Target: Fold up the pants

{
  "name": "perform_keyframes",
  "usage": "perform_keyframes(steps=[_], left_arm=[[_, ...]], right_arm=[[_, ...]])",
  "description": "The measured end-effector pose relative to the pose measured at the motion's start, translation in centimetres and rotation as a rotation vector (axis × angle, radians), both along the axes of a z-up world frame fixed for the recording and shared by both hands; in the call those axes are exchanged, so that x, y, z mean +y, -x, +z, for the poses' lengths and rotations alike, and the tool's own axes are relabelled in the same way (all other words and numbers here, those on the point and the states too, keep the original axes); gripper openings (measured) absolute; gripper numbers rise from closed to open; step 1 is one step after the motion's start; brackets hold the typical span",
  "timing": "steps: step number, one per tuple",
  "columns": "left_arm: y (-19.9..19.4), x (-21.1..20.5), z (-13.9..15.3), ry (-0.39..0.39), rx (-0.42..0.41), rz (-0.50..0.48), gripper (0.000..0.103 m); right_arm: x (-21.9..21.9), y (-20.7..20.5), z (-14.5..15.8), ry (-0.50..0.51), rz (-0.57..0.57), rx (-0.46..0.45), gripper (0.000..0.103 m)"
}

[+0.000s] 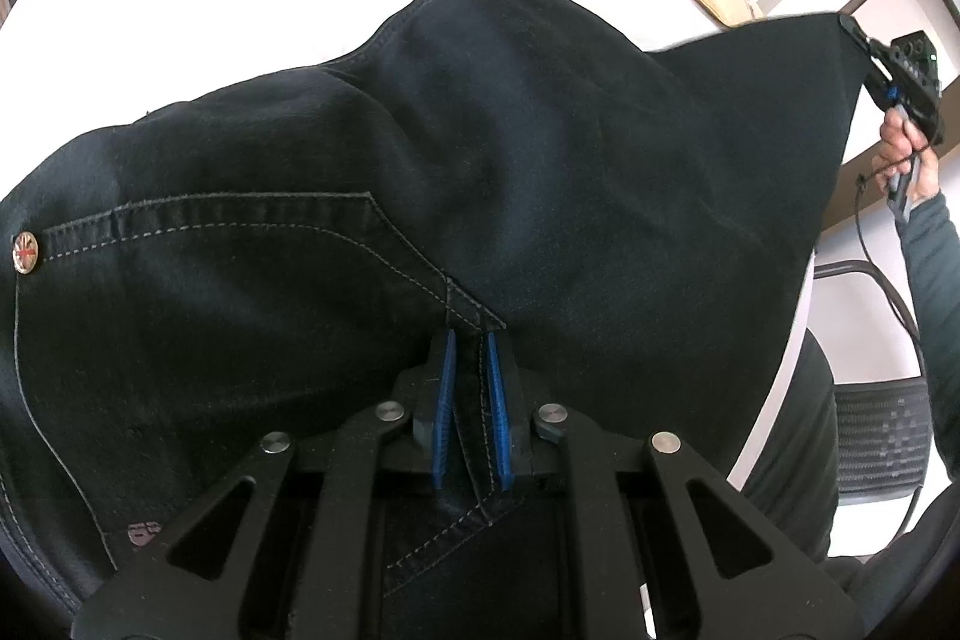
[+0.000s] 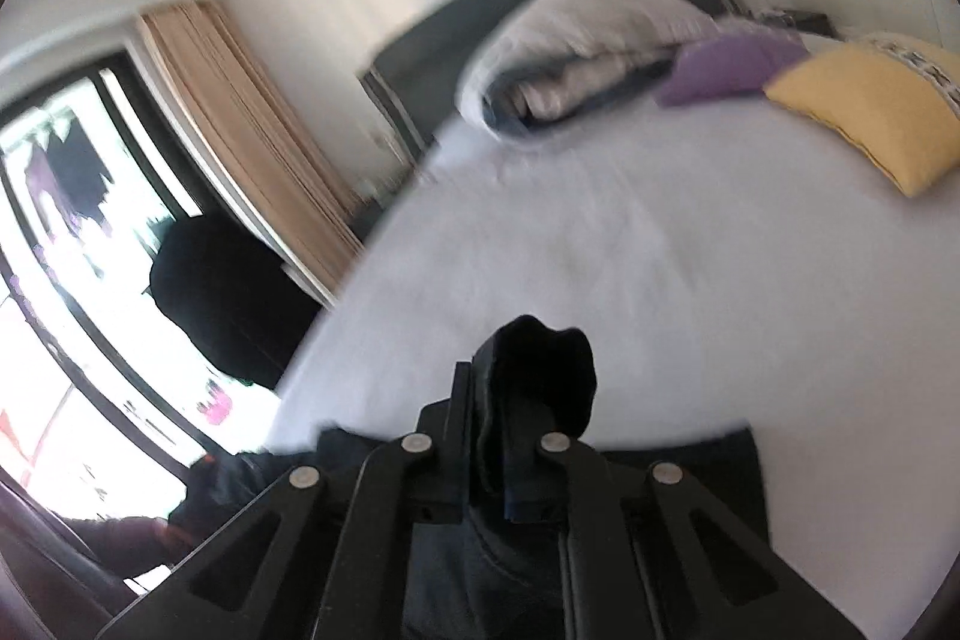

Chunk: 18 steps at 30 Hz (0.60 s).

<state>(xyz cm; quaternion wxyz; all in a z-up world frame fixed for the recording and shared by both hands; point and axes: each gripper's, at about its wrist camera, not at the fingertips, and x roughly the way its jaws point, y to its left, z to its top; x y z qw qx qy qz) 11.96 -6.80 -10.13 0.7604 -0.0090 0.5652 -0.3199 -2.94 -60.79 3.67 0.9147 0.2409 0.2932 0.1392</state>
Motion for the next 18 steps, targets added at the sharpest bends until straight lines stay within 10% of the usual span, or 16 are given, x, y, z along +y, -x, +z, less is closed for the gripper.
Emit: perform_keyframes(steps=[2,6,8,18], left_arm=[[0.1,0.0,0.0,0.001,0.000,0.000,0.011],[0.1,0.0,-0.1,0.007,-0.002,-0.001,0.011],[0.1,0.0,0.0,0.007,0.000,-0.006,0.011],[0.0,0.3,0.1,0.008,-0.002,-0.012,0.011]], right_arm=[[-0.8,-1.4,-1.1,0.077,-0.102,0.181,0.007],[1.2,0.1,1.5,0.102,-0.089,0.076,0.006],[0.6,-0.4,0.7,0.099,-0.182,0.223,0.006],[1.4,5.1,3.1,0.011,-0.147,0.007,0.007]])
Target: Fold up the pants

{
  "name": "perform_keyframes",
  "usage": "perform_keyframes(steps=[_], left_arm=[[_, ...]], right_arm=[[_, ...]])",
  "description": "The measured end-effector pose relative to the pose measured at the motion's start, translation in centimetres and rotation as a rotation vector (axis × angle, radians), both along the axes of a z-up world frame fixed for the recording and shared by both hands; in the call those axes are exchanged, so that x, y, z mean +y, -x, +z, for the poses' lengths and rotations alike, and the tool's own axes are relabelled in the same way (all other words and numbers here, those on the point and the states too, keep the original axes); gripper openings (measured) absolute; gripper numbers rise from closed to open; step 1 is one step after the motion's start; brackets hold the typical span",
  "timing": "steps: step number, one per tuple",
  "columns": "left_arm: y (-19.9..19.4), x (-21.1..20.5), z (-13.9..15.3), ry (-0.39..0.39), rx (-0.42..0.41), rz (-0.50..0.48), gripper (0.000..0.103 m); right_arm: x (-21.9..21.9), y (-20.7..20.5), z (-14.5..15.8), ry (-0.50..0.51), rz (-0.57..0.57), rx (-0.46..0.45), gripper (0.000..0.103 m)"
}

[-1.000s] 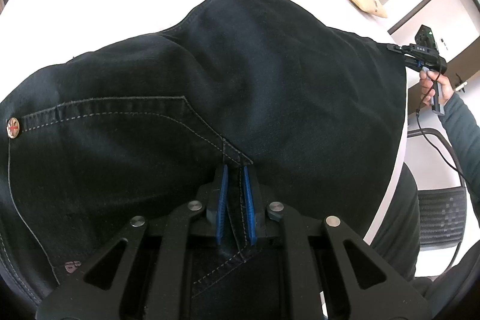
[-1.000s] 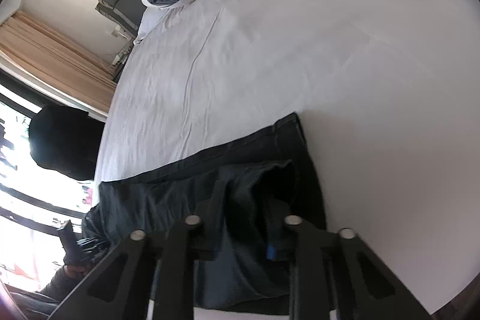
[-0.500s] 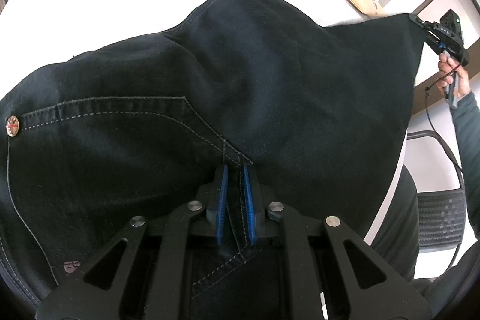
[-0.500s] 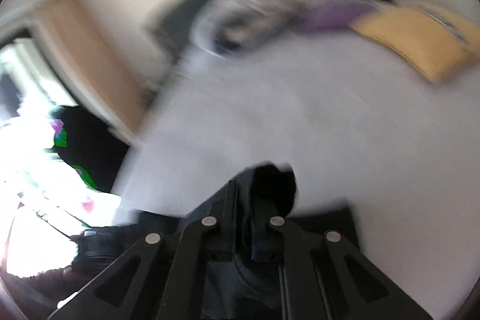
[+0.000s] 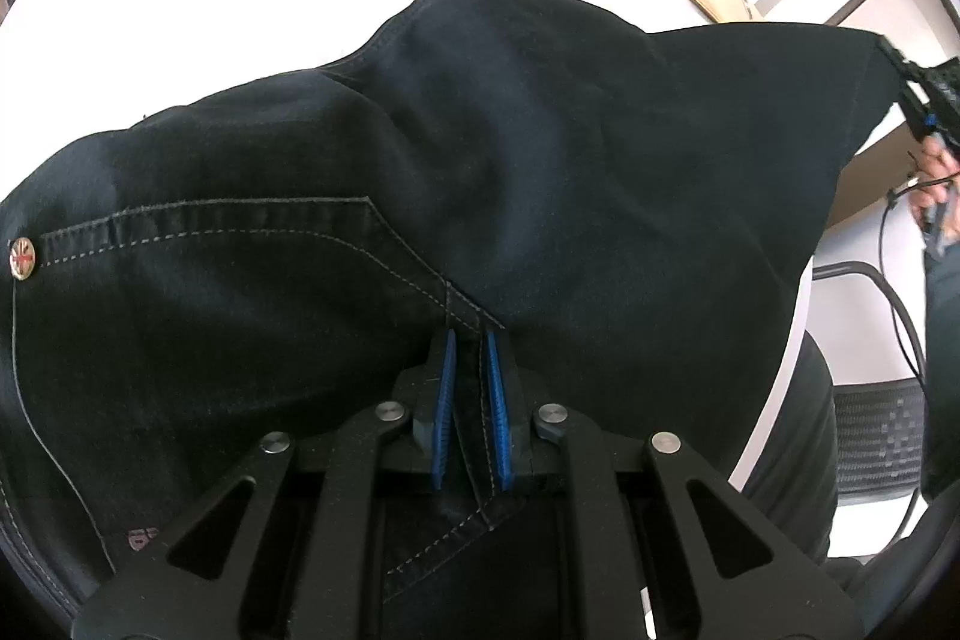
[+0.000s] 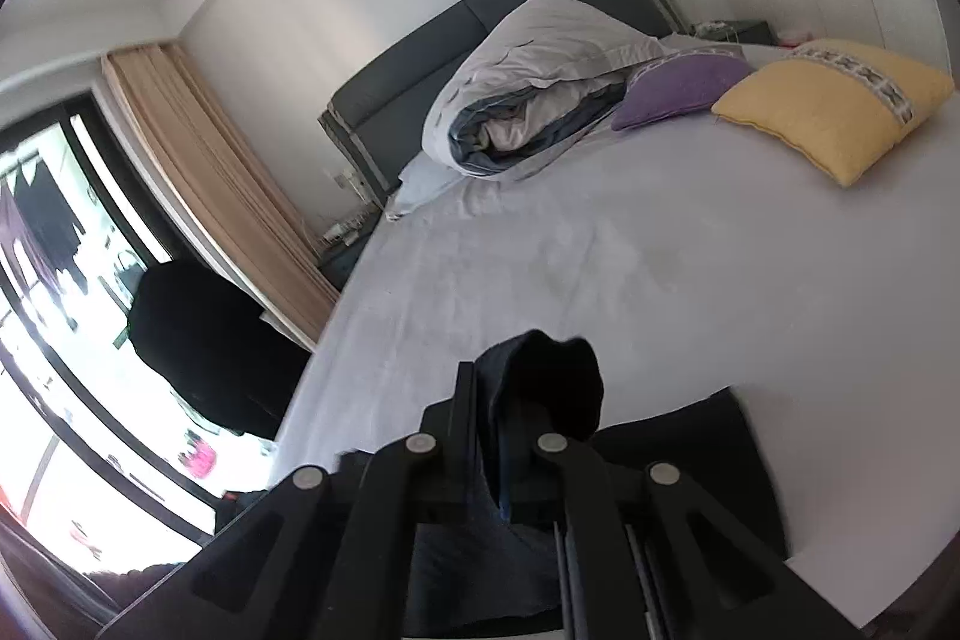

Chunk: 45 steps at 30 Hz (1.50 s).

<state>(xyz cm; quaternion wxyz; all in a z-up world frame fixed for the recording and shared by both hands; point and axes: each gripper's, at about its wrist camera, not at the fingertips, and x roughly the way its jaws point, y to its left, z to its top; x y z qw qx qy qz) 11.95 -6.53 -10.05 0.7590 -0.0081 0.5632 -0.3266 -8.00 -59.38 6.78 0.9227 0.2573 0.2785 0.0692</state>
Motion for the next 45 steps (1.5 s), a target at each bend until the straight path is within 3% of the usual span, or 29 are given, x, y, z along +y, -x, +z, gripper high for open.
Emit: perform_keyframes(steps=[2,3,4,5,6,7,8,9,11,13,19,23,25,28,33,35,37,38,39,41,44,45], left_arm=[[0.0,-0.1,0.0,0.002,-0.001,0.005,0.011],[0.0,-0.1,0.0,0.003,-0.003,0.007,0.011],[0.0,-0.1,0.0,0.003,-0.005,0.007,0.011],[0.0,-0.1,0.0,0.001,-0.007,0.007,0.011],[0.1,-0.1,0.1,0.001,-0.007,0.007,0.011],[0.2,-0.1,0.1,0.000,-0.009,0.007,0.011],[0.3,-0.2,0.1,0.000,-0.011,0.006,0.011],[0.3,-0.2,0.1,-0.002,-0.011,0.005,0.011],[0.3,-0.4,0.1,-0.008,-0.013,-0.003,0.011],[0.4,-0.6,0.2,-0.012,-0.014,-0.005,0.011],[0.8,-0.7,0.2,-0.014,-0.025,0.004,0.011],[0.7,-0.7,0.2,-0.012,-0.021,0.004,0.011],[0.7,-0.6,0.3,-0.011,-0.019,0.009,0.011],[0.5,-0.5,0.7,-0.010,-0.008,0.020,0.011],[0.7,-0.8,1.6,-0.022,-0.051,0.031,0.011],[0.9,-0.9,1.7,-0.031,-0.065,0.030,0.011],[0.8,-0.8,1.8,-0.029,-0.068,0.032,0.011],[0.7,-0.7,1.9,-0.024,-0.065,0.038,0.011],[0.7,-0.6,2.1,-0.019,-0.067,0.047,0.011],[0.4,-0.3,2.8,-0.016,-0.091,0.076,0.011],[0.3,-0.3,3.4,-0.020,-0.109,0.087,0.011],[0.2,-0.3,3.5,-0.028,-0.113,0.088,0.011]], right_arm=[[-2.6,-1.2,-2.2,-0.024,0.035,-0.031,0.013],[-4.4,-1.7,-3.7,0.007,-0.013,0.005,0.036],[-7.2,-3.1,-6.5,0.099,-0.212,0.232,0.045],[-9.6,-3.8,-9.2,0.137,-0.371,0.472,0.034],[-11.7,-3.3,-11.1,0.053,-0.461,0.572,0.030],[-12.8,-2.0,-11.2,-0.050,-0.483,0.501,0.030],[-13.1,-0.5,-10.7,-0.076,-0.522,0.422,0.034],[-12.5,0.6,-10.1,-0.005,-0.566,0.392,0.044],[-11.2,1.5,-10.0,0.067,-0.534,0.397,0.046],[-9.6,2.0,-10.6,0.023,-0.436,0.403,0.046],[-7.1,3.8,-12.5,-0.143,-0.391,0.350,0.046],[-3.5,0.4,-12.2,-0.164,-0.225,0.333,0.046],[-1.9,-1.8,-11.4,-0.227,-0.130,0.270,0.046],[-0.2,-5.3,-11.3,-0.269,-0.027,0.269,0.046],[7.9,-8.9,-14.5,-0.228,0.328,0.382,0.046],[10.7,-9.8,-16.8,-0.135,0.372,0.444,0.046],[9.8,-11.3,-19.7,-0.147,0.310,0.505,0.034],[7.5,-12.2,-21.2,-0.178,0.229,0.514,0.000],[5.6,-12.7,-21.9,-0.180,0.138,0.526,0.000],[1.0,-13.2,-22.2,-0.233,-0.021,0.467,0.000],[-2.7,-13.8,-21.5,-0.147,-0.214,0.471,0.000],[-3.8,-13.8,-20.8,-0.078,-0.281,0.477,0.000]])
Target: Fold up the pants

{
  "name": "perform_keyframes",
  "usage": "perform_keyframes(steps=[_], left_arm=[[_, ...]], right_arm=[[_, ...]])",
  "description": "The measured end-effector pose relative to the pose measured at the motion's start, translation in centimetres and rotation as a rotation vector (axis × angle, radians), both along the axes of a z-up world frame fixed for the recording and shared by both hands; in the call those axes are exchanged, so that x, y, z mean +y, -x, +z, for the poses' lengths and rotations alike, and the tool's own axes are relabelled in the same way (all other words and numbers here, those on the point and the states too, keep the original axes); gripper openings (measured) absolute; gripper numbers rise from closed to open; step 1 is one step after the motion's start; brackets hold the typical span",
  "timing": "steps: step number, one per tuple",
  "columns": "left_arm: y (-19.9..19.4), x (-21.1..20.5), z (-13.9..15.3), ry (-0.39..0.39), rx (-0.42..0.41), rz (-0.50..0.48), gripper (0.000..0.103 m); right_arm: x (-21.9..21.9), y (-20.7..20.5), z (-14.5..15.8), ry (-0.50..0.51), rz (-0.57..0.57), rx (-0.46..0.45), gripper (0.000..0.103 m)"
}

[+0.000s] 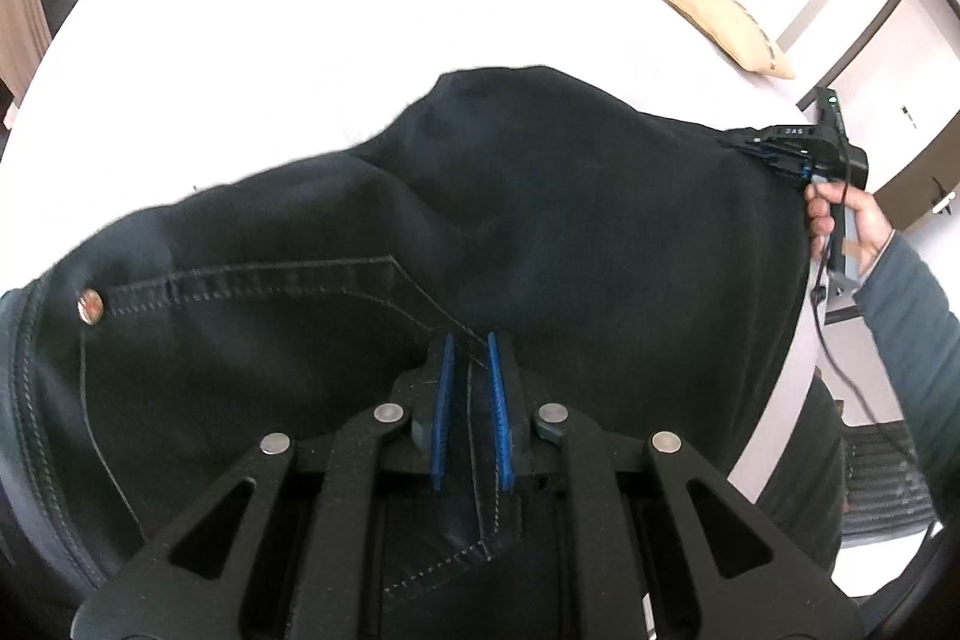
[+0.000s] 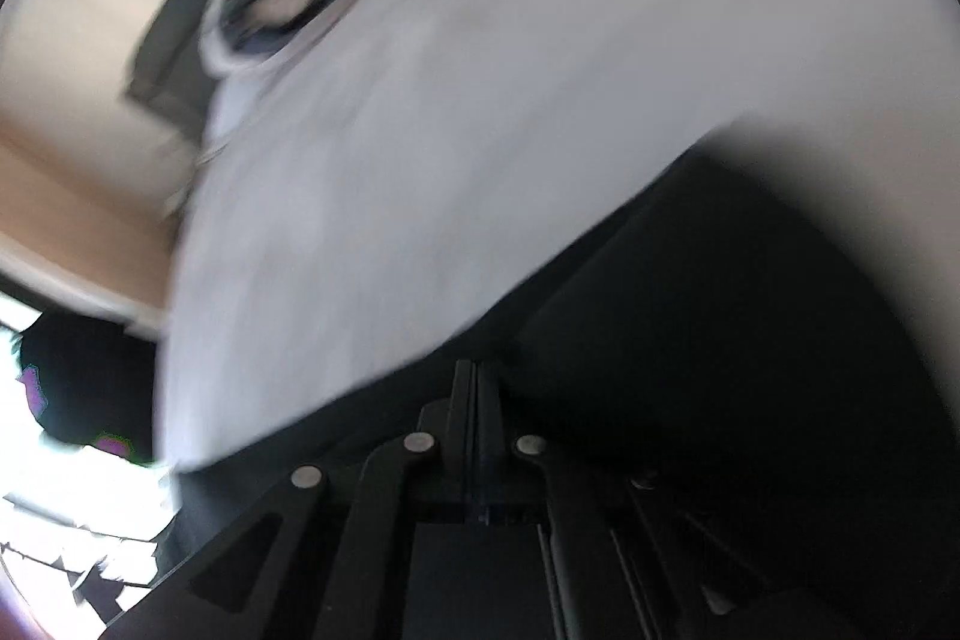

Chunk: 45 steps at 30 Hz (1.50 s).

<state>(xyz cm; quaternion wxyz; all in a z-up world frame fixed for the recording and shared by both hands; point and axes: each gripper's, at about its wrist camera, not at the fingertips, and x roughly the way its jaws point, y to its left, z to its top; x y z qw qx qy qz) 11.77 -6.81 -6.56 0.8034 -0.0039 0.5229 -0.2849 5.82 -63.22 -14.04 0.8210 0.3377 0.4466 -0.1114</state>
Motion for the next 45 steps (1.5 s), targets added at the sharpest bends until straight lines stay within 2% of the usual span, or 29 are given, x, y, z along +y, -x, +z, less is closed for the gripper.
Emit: perform_keyframes(steps=[1,2,3,4,5,6,9,12,14,16,17,18,19,20,23,25,26,27,28,29,31,32,36,37,39,41,42,43,45], left_arm=[[0.0,0.0,-0.1,-0.005,0.000,0.000,0.011],[0.0,0.1,-0.2,-0.013,0.004,0.007,0.011],[0.0,0.3,-0.3,-0.016,0.007,0.018,0.011],[0.0,0.5,-0.3,-0.008,0.012,0.028,0.011],[0.0,0.6,-0.1,-0.002,0.015,0.034,0.011],[0.2,0.7,0.0,-0.001,0.012,0.033,0.011],[0.6,0.4,0.7,0.038,-0.002,0.004,0.011],[0.8,-1.1,0.5,0.005,-0.002,-0.031,0.011],[0.8,-1.6,0.0,-0.017,0.009,-0.032,0.011],[0.7,-1.6,-0.4,-0.025,0.025,-0.033,0.011],[0.6,-1.5,-0.5,-0.021,0.036,-0.029,0.011],[0.4,-1.5,-0.6,-0.019,0.042,-0.028,0.011],[0.2,-1.6,-0.5,-0.024,0.045,-0.029,0.011],[0.2,-1.6,-0.4,-0.032,0.041,-0.032,0.011],[0.0,-1.4,-0.5,-0.041,0.038,-0.013,0.011],[-0.1,-1.3,-0.3,-0.034,0.038,0.000,0.011],[0.0,-1.4,-0.3,-0.037,0.033,0.003,0.011],[0.0,-1.4,-0.3,-0.039,0.032,0.005,0.011],[0.0,-1.0,-0.3,-0.035,0.033,0.009,0.011],[0.0,-1.0,-0.3,-0.031,0.032,0.012,0.011],[0.1,-1.1,-0.1,-0.026,0.031,0.015,0.011],[0.0,-1.3,0.0,-0.022,0.026,0.013,0.011],[-0.1,-1.5,0.2,-0.018,0.014,0.006,0.011],[0.0,-1.4,0.3,-0.017,0.011,0.008,0.011],[0.1,-1.2,0.4,-0.020,0.007,0.009,0.011],[0.1,-0.8,0.3,-0.041,-0.004,0.018,0.011],[0.1,-0.6,0.4,-0.042,-0.007,0.023,0.011],[0.0,-0.2,0.5,-0.036,-0.008,0.029,0.011],[-0.2,0.6,0.6,-0.022,-0.011,0.036,0.011]], right_arm=[[-1.0,0.1,0.9,0.125,-0.071,0.043,0.000],[-1.8,0.5,1.9,0.195,-0.123,0.047,0.000],[-2.6,1.0,2.7,0.209,-0.153,0.028,0.005],[-3.0,1.5,3.6,0.244,-0.196,0.032,0.015],[-3.1,2.8,5.0,0.283,-0.234,0.021,0.037],[-2.9,3.9,5.9,0.254,-0.221,-0.027,0.049],[-0.5,6.3,7.1,-0.009,-0.045,-0.209,0.051],[4.6,6.9,6.9,-0.106,0.145,-0.272,0.055],[6.8,6.5,5.0,-0.133,0.195,-0.210,0.055],[7.8,5.7,2.1,-0.167,0.180,-0.127,0.055],[7.8,5.1,0.8,-0.184,0.155,-0.095,0.051],[7.2,4.3,-0.2,-0.194,0.134,-0.091,0.037],[6.5,3.3,-0.6,-0.183,0.113,-0.085,0.030],[6.1,3.0,-0.6,-0.165,0.093,-0.069,0.020],[2.2,2.0,-0.3,-0.086,-0.023,-0.016,0.012],[0.2,1.0,1.0,0.128,-0.110,0.048,0.013],[-0.1,0.9,1.8,0.223,-0.135,0.068,0.020],[-0.2,1.1,2.4,0.250,-0.145,0.073,0.043],[-0.3,1.3,2.9,0.251,-0.160,0.072,0.055],[0.0,1.8,3.6,0.190,-0.161,0.035,0.062],[1.6,1.8,4.4,0.023,-0.052,-0.055,0.062],[3.5,1.1,4.6,-0.030,0.029,-0.062,0.062],[11.6,-4.1,5.6,0.047,0.330,-0.031,0.062],[13.1,-5.5,6.0,0.087,0.382,-0.021,0.062],[16.6,-8.2,6.0,0.263,0.478,0.034,0.062],[20.0,-10.0,4.9,0.564,0.557,0.161,0.062],[20.3,-8.8,4.2,0.676,0.570,0.201,0.062],[20.4,-8.3,3.8,0.726,0.587,0.214,0.062],[19.9,-8.2,4.3,0.643,0.679,0.131,0.061]])
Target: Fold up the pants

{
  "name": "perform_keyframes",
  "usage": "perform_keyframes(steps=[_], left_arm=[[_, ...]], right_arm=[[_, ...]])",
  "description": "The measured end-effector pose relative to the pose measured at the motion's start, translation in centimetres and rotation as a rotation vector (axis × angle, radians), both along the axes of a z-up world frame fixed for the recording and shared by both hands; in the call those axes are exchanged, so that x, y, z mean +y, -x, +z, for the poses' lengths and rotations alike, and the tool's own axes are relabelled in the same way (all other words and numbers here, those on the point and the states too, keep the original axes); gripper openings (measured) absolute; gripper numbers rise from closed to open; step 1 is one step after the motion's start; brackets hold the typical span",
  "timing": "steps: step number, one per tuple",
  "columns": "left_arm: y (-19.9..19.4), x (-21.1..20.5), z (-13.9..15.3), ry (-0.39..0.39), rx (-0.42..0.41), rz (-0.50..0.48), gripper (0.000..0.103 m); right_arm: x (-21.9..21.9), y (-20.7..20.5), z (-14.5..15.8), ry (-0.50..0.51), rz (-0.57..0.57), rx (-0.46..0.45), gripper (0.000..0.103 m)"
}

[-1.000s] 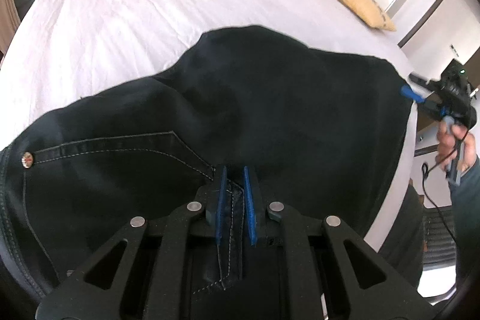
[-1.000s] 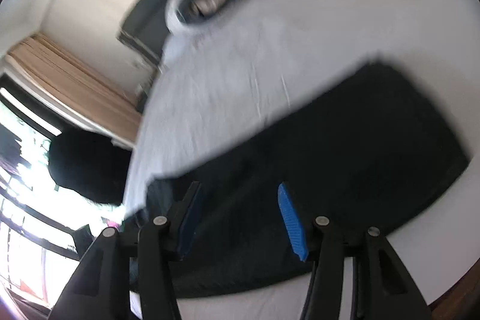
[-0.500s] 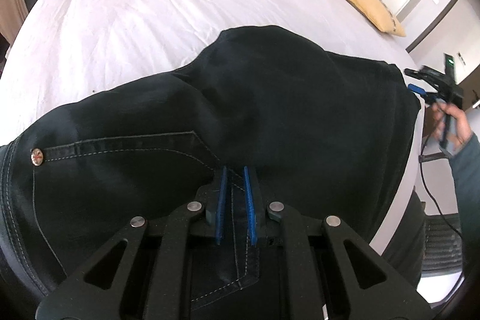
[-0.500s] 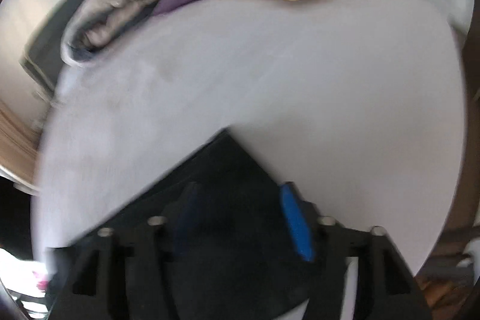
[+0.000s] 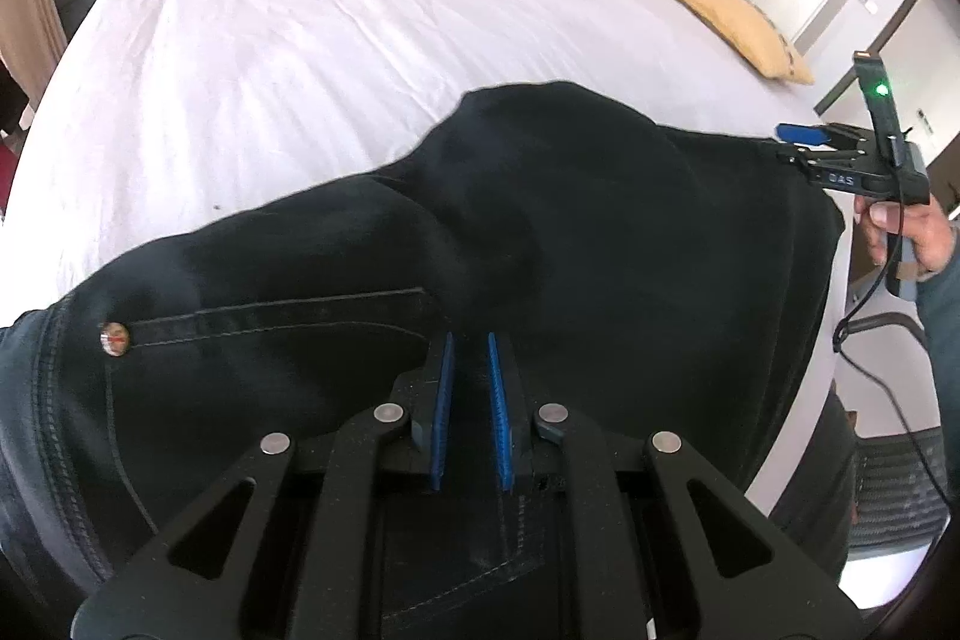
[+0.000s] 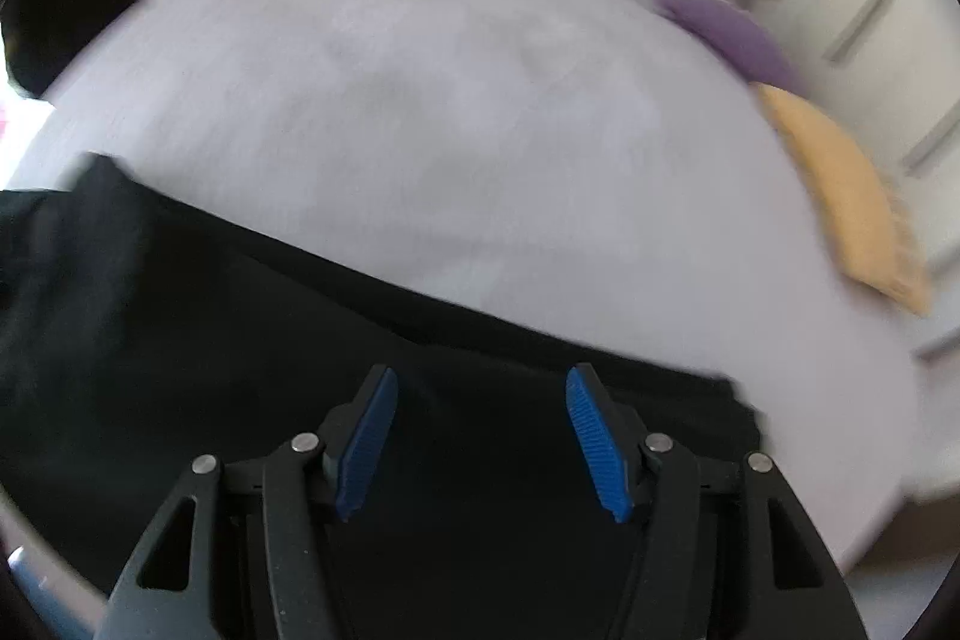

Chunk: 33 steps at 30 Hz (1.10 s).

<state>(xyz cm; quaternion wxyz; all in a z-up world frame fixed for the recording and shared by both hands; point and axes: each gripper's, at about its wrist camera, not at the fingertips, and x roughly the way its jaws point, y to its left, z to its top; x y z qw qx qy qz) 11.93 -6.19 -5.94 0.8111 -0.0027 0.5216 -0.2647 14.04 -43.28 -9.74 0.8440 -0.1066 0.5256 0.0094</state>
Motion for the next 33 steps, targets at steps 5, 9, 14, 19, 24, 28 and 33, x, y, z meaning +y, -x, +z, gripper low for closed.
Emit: perform_keyframes(steps=[5,9,14,19,24,28,33], left_arm=[[-0.6,0.5,0.3,0.023,-0.021,-0.026,0.011],[-0.9,0.7,-0.8,0.033,0.004,-0.015,0.011],[-1.0,1.4,-1.1,0.052,0.014,-0.019,0.011],[-1.1,1.4,-1.4,0.054,0.018,-0.015,0.011],[-1.3,1.1,-1.5,0.053,0.020,-0.010,0.011],[-1.1,0.6,-1.3,0.034,0.004,0.005,0.011],[-1.3,0.1,-0.8,0.038,-0.022,0.024,0.011]], right_arm=[[2.8,0.8,0.0,-0.023,0.330,0.050,0.054],[5.1,0.5,0.3,0.015,0.475,0.072,0.046],[5.0,-1.4,-0.9,0.012,0.490,0.126,0.044],[6.0,0.1,-3.6,0.048,0.552,0.261,0.027],[5.7,-0.1,-3.7,0.053,0.546,0.250,0.003],[5.0,-0.6,-3.3,0.092,0.500,0.201,0.001],[3.6,-1.2,-3.6,0.059,0.410,0.161,0.000]])
